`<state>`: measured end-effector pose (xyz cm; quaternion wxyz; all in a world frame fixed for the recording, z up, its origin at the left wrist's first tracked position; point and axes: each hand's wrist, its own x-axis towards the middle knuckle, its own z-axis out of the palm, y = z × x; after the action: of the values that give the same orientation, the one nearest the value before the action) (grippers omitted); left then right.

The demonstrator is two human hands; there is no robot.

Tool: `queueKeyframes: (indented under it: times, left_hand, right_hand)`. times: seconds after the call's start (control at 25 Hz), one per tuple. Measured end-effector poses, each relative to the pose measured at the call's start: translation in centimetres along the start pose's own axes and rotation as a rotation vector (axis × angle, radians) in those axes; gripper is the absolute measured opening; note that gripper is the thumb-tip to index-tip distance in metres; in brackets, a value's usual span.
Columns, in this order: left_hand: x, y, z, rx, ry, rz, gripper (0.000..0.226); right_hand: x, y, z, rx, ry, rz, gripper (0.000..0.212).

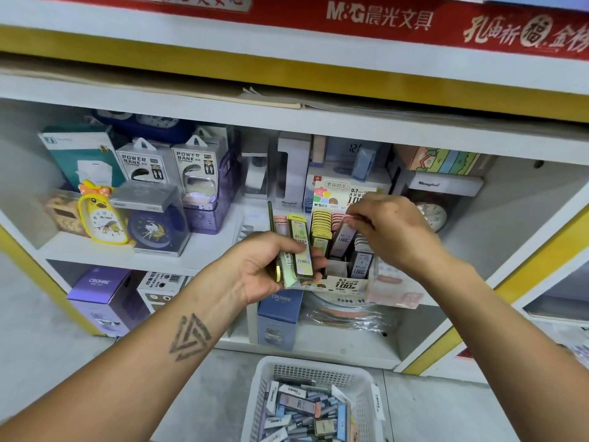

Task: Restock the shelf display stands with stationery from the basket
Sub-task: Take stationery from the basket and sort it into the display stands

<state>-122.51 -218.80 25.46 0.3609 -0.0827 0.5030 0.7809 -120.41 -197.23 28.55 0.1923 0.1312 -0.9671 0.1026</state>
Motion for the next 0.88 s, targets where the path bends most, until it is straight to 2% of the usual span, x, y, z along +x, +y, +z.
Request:
queueKeyframes:
  times: [0.12, 0.24, 0.32, 0.4, 0.48, 0.56, 0.68, 0.76, 0.88]
  left_hand:
    - [-0.1, -0.1, 0.0, -0.012, -0.029, -0.008, 0.026]
    - [0.0, -0.2, 0.0, -0.015, -0.032, -0.004, 0.032]
    - [0.0, -0.2, 0.0, -0.021, -0.045, -0.002, 0.034]
    - [0.1, -0.4, 0.2, -0.003, -0.068, 0.006, 0.030]
    - [0.1, -0.5, 0.4, 0.036, -0.096, 0.011, 0.029]
    - [0.1, -0.7, 0.6, 0.055, -0.117, -0.006, 0.028]
    - [0.0, -0.4, 0.2, 0.026, -0.061, -0.005, 0.019]
    - [0.2, 0.3, -0.4, -0.024, 0.041, 0.036, 0.017]
    - [0.4, 1.1, -1.4, -0.095, 0.173, 0.090, 0.021]
  right_hand:
    - [-0.1, -0.7, 0.8, -0.105, -0.075, 0.107, 0.015]
    - [-0.1, -0.7, 1.4, -0.207, -0.089, 0.074, 0.018]
    - [0.0, -0.7, 1.3, 0.005, -0.044, 0.133, 0.015]
    - [0.1, -1.6, 1.2, 0.460, -0.053, 0.325, 0.012]
    - [0.1, -2.8, 1.4, 0.799, -0.141, 0.475, 0.023]
    - [0.1, -3.3, 1.2, 0.890, -0.178, 0.491, 0.025]
    - [0.1, -2.9, -0.1, 1.027, -0.041, 0.504, 0.019]
    - [0.0, -2.0, -1.1, 1.001, 0.087, 0.488, 0.019]
    - [-0.4, -1.0, -1.2, 0.710, 0.154, 0.389, 0.025]
